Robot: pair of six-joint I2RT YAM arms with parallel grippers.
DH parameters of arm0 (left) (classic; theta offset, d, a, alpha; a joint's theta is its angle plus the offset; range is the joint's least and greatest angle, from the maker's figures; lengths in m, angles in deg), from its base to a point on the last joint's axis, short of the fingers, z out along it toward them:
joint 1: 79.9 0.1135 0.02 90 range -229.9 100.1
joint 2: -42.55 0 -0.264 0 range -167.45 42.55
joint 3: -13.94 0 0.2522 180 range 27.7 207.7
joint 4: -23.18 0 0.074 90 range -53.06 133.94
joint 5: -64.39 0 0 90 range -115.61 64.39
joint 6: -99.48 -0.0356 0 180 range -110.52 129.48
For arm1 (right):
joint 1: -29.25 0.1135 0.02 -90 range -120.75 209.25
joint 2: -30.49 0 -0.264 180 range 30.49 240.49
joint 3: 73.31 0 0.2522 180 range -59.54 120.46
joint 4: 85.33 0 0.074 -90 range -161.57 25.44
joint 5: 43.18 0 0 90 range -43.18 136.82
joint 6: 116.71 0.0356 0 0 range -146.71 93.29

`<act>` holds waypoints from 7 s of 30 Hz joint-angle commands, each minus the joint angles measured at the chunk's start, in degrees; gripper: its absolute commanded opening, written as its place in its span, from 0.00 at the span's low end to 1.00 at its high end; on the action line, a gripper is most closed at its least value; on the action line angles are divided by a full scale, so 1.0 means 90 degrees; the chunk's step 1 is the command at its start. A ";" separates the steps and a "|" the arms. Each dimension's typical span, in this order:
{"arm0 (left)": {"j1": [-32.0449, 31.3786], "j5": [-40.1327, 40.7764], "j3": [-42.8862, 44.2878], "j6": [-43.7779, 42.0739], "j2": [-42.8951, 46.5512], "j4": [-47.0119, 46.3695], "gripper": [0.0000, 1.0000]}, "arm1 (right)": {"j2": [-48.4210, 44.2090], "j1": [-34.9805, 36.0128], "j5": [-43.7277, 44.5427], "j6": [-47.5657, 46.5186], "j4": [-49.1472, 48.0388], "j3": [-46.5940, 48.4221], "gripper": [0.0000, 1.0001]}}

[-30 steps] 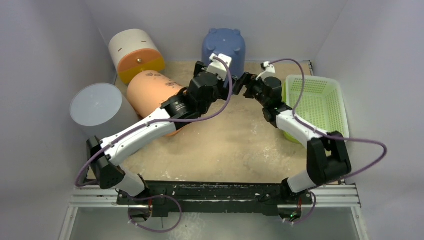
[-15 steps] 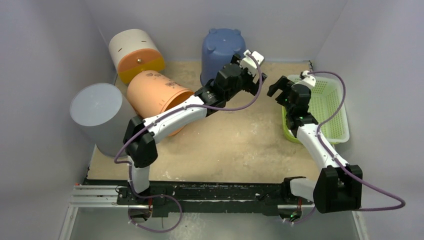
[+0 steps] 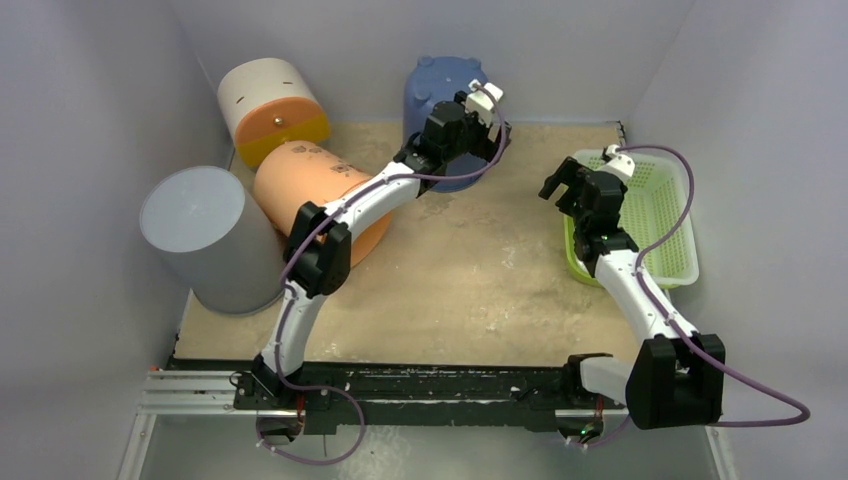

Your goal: Turn the large container upside down

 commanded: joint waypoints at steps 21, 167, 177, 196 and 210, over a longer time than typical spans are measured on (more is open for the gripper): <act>0.0250 0.7722 -0.1521 -0.0621 0.0073 -0.2610 0.89 | 0.0068 -0.0083 -0.0469 -0.0346 -0.0458 -0.0221 1.00; 0.0092 0.4312 -0.0796 0.0671 0.5292 0.4700 0.88 | 0.3690 0.2930 -0.6630 0.2953 -1.0850 -0.3701 0.03; -0.0341 0.4884 -0.0258 0.0446 0.4975 0.4915 0.88 | 0.2802 0.3282 -0.6990 0.3425 -1.1345 -0.2678 0.00; -0.0498 0.5174 -0.0052 0.0280 0.4829 0.5130 0.88 | 0.4193 0.4037 -0.7172 0.4107 -1.1895 -0.0802 0.00; -0.0501 0.5220 -0.0346 0.0265 0.4898 0.4992 0.88 | 0.4820 0.2885 -0.7402 0.3606 -1.1897 -0.2406 0.10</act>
